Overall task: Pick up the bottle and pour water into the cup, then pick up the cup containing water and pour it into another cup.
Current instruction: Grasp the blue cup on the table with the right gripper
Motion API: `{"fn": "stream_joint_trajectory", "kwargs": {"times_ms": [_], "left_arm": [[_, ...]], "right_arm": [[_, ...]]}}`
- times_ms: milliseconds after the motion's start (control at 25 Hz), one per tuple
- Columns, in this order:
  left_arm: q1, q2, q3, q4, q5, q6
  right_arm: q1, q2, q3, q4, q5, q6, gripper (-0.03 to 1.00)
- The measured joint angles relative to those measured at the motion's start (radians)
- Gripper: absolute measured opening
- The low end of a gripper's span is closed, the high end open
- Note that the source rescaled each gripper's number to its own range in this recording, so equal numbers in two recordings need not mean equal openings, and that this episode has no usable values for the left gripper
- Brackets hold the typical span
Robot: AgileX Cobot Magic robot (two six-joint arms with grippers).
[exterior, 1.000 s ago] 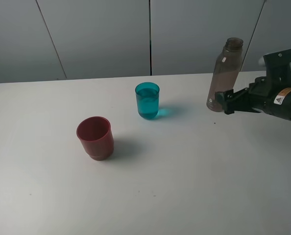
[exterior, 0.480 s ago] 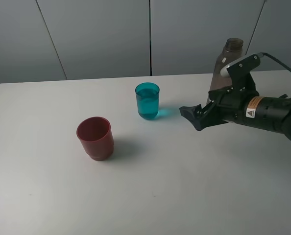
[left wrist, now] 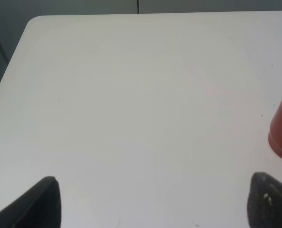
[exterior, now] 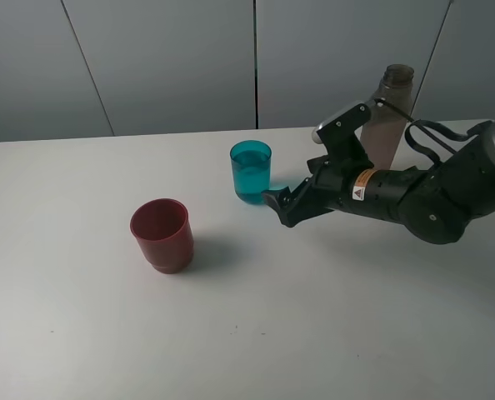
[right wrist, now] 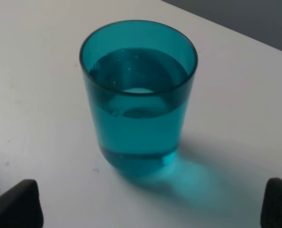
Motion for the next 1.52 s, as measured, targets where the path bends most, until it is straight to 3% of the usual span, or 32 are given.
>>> {"fn": "stream_joint_trajectory", "kwargs": {"times_ms": [680, 1520], "left_arm": [[0.000, 0.000, 0.000, 0.000, 0.000, 0.000], [0.000, 0.000, 0.000, 0.000, 0.000, 0.000]], "right_arm": [[0.016, 0.189, -0.179, 0.000, 0.003, -0.002, 1.00], [0.016, 0.235, -0.236, -0.049, -0.013, -0.002, 1.00]]}}
